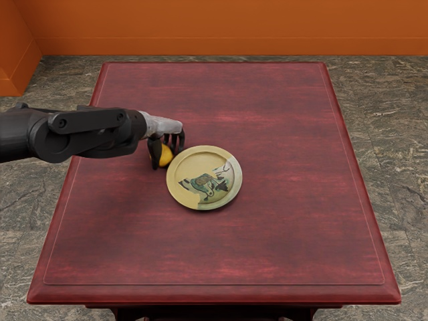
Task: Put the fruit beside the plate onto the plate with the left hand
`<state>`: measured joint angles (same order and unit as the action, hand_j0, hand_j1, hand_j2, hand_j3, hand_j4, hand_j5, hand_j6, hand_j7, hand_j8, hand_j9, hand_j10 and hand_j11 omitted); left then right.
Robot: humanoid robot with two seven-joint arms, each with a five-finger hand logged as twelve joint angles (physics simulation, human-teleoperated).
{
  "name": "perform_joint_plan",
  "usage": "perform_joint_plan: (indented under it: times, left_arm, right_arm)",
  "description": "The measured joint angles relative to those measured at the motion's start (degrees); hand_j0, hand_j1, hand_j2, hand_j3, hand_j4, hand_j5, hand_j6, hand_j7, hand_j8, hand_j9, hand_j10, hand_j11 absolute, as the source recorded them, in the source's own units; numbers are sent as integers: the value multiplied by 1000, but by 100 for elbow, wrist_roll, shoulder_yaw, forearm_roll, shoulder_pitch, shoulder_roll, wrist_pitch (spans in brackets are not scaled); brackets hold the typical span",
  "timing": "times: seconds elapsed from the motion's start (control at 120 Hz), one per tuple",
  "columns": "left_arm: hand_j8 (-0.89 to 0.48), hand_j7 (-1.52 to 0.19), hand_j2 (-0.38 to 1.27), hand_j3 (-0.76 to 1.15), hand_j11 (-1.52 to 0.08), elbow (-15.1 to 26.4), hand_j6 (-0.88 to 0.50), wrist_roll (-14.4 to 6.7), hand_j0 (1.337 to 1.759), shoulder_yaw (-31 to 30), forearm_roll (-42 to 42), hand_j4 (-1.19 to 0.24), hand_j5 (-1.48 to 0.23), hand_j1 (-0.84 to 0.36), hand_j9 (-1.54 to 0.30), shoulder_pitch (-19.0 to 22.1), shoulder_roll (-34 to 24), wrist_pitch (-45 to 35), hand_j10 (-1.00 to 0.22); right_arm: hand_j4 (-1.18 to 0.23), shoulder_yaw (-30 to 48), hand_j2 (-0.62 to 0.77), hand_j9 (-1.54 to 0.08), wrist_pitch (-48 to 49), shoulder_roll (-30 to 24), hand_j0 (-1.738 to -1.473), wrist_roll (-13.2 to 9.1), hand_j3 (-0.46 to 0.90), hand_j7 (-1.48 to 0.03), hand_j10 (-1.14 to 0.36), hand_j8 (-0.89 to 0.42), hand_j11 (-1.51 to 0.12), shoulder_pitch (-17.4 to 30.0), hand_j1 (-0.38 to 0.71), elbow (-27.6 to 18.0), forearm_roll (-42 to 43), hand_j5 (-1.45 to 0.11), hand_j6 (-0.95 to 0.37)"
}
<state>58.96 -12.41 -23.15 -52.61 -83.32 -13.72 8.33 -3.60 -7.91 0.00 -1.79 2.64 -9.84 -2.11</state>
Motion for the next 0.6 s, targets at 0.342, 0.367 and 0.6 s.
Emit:
perform_joint_plan:
  times: [0.342, 0.367, 0.6]
  left_arm:
    - [-457, -1058, 440, 0, -1050, -11, -500, 7, 1653, -77, 41, -726, -1032, -268, -1062, -33, -43, 4, -694]
    - [-462, -1063, 423, 0, -1053, -11, -502, 8, 1653, -78, 46, -733, -1041, -257, -1064, -42, -51, 6, -698]
    - [-500, -1072, 469, 0, -1069, 39, -510, 10, 1654, -64, 219, -772, -1084, -255, -1076, -289, -210, 86, -740]
  right_arm:
    - [-30, 0, -6, -38, 0, 0, -1658, -1, 0, -38, -29, -29, -38, 0, -314, 0, 0, -38, -30]
    - [-30, 0, -6, -38, 0, 0, -1658, 0, 0, -38, -29, -29, -38, 0, -314, 0, 1, -38, -30]
    - [-29, 0, -6, -38, 0, 0, -1658, -1, 0, -38, -29, -29, -38, 0, -314, 0, 1, -38, -30]
